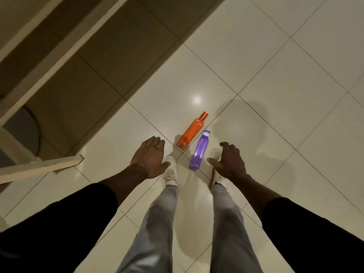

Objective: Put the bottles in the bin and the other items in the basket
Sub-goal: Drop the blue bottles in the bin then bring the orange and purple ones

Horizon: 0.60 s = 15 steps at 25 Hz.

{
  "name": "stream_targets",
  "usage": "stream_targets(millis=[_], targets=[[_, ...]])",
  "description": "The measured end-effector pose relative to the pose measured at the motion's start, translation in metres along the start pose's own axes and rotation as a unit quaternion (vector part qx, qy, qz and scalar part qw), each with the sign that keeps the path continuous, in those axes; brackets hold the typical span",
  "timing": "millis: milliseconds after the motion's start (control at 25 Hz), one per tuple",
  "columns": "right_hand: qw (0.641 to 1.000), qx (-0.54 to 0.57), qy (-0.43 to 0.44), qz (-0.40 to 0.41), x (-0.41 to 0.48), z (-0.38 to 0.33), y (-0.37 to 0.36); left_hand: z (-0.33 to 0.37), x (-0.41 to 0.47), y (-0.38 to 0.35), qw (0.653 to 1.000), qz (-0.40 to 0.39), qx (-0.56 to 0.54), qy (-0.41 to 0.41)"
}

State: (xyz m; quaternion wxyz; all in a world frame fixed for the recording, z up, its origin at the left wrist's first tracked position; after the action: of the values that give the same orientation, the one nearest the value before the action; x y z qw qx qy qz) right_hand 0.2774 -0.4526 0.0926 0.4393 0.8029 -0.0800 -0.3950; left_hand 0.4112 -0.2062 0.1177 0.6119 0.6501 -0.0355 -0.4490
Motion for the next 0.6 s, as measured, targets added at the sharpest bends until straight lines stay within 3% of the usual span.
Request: stream_targets(millis=[360, 600], targets=[[0.986, -0.079, 0.112, -0.093, 0.151, 0.055, -0.129, 0.015, 0.120, -0.126, 0.997, 0.007, -0.040, 0.073], [0.997, -0.002, 0.016, -0.074, 0.239, 0.118, -0.244, 0.037, 0.227, -0.274, 0.985, 0.008, -0.125, 0.118]])
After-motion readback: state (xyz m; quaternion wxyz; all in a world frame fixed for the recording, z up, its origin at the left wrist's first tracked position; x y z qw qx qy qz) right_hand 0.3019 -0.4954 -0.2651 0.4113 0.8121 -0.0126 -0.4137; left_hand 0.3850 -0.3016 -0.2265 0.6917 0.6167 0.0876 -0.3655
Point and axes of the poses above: each hand's wrist, its own x-axis towards the middle knuckle, its own y-axis out of the back of the hand, z = x × y, the point moved 8 cm from there along x, towards the middle knuckle, and after that the axes turned 7 degrees about z, right-handed, at the moved point
